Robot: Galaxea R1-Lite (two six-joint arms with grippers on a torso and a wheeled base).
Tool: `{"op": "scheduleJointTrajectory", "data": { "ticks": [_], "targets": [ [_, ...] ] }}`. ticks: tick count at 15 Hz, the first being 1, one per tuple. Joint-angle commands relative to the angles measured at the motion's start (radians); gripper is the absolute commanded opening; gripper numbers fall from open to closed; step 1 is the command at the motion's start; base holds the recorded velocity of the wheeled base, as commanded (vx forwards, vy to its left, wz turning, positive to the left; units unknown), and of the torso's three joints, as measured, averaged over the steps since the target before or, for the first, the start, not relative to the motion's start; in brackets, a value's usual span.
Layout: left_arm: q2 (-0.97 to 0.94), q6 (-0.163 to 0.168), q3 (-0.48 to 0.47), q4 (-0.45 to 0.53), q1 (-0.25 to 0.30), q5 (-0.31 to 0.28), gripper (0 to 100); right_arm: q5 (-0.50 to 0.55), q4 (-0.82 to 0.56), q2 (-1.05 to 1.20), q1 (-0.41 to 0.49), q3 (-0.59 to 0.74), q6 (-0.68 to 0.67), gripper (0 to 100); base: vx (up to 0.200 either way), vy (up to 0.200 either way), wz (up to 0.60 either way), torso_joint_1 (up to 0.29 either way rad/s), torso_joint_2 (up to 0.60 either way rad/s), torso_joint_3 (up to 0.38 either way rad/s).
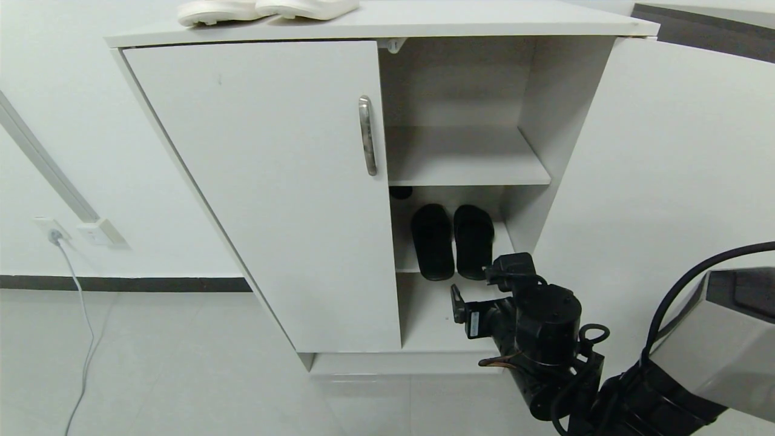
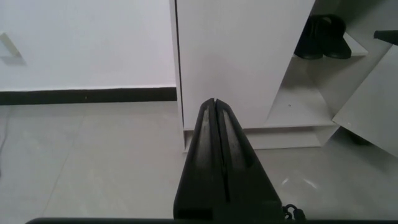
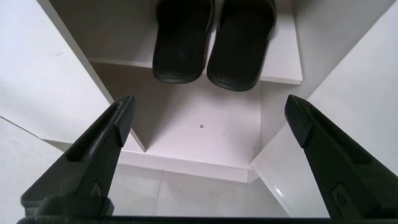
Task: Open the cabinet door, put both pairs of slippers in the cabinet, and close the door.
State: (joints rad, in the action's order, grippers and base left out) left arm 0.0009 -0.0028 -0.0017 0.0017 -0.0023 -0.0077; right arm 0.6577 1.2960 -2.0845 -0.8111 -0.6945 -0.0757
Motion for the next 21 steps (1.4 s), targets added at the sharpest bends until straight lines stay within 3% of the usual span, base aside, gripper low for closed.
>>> {"op": "scheduleJointTrajectory", "data": {
  "ticks": [1,12,21],
  "targets": [
    [0.001,0.000,0.000,0.000,0.001,0.000,0,0.000,0.000,-0.002,0.000,0.000,0.001,100,0.000,0.000,0.00,0.007,-0.01,0.095],
    [0.001,0.007,0.000,0.000,-0.001,-0.002,0,0.005,0.000,-0.011,-0.005,0.000,-0.001,100,0.000,0.000,0.00,0.001,0.00,0.189],
    [0.001,0.003,0.000,0.000,-0.001,0.000,0,0.008,0.045,-0.008,-0.005,0.018,0.022,100,0.000,0.000,0.00,0.001,0.00,0.018]
  ]
}}
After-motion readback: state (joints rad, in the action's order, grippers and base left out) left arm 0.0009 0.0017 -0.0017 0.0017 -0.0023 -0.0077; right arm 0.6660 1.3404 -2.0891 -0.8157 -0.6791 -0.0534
